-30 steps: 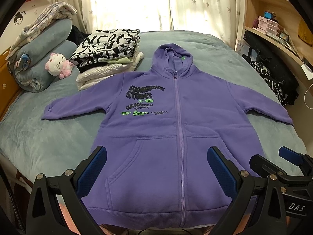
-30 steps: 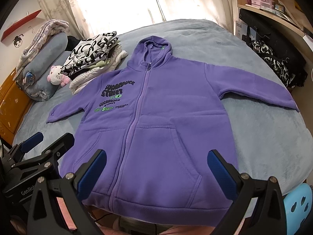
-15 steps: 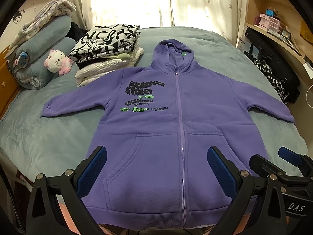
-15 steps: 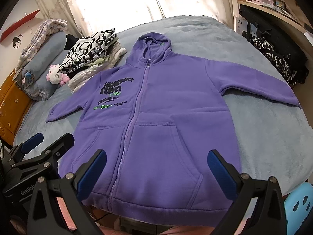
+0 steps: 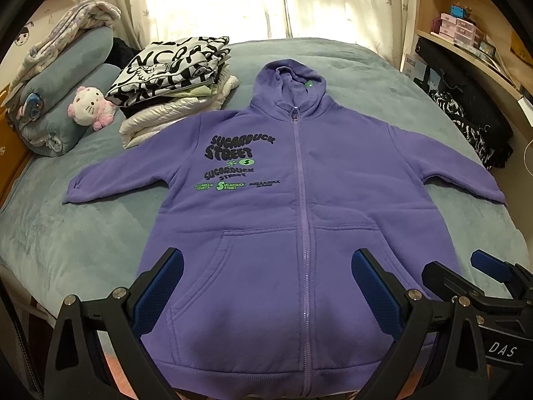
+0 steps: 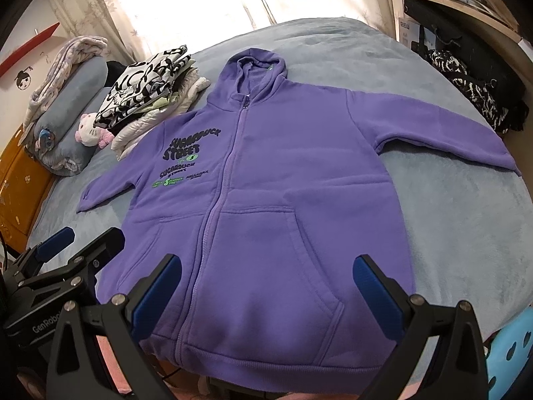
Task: Fold large clothes
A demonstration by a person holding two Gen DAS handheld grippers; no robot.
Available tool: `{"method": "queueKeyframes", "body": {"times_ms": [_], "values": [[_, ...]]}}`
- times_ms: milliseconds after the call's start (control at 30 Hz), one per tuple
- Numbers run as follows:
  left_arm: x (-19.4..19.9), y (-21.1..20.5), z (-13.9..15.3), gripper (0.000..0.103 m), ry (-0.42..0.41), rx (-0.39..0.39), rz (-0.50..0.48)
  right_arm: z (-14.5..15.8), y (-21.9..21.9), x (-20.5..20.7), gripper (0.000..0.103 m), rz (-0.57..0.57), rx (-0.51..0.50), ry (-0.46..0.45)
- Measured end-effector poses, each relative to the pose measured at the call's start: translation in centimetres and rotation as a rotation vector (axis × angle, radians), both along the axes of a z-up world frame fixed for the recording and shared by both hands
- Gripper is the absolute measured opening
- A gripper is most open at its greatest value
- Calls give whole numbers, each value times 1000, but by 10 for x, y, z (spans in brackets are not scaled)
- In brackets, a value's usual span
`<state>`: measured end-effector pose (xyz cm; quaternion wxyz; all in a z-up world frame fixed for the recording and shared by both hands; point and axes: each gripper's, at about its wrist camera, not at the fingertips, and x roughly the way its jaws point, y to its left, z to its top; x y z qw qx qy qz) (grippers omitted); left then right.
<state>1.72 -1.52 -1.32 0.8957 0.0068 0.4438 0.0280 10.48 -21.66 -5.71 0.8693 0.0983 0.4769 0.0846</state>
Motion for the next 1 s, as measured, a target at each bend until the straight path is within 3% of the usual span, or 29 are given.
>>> {"method": "queueKeyframes", "body": {"times_ms": [267, 600, 733, 1000], "values": [[19, -22, 2, 99, -2, 31, -29, 1, -17, 15, 103, -31, -43, -21], [58, -62, 23, 99, -57, 28, -110, 24, -68, 32, 103, -134, -174, -129], [73, -84, 37, 99, -96, 59, -134, 38, -105, 45, 103, -192, -155, -152], [105, -125, 62, 100, -181, 37, -177, 63, -174, 71, 103, -279, -133, -178]]}}
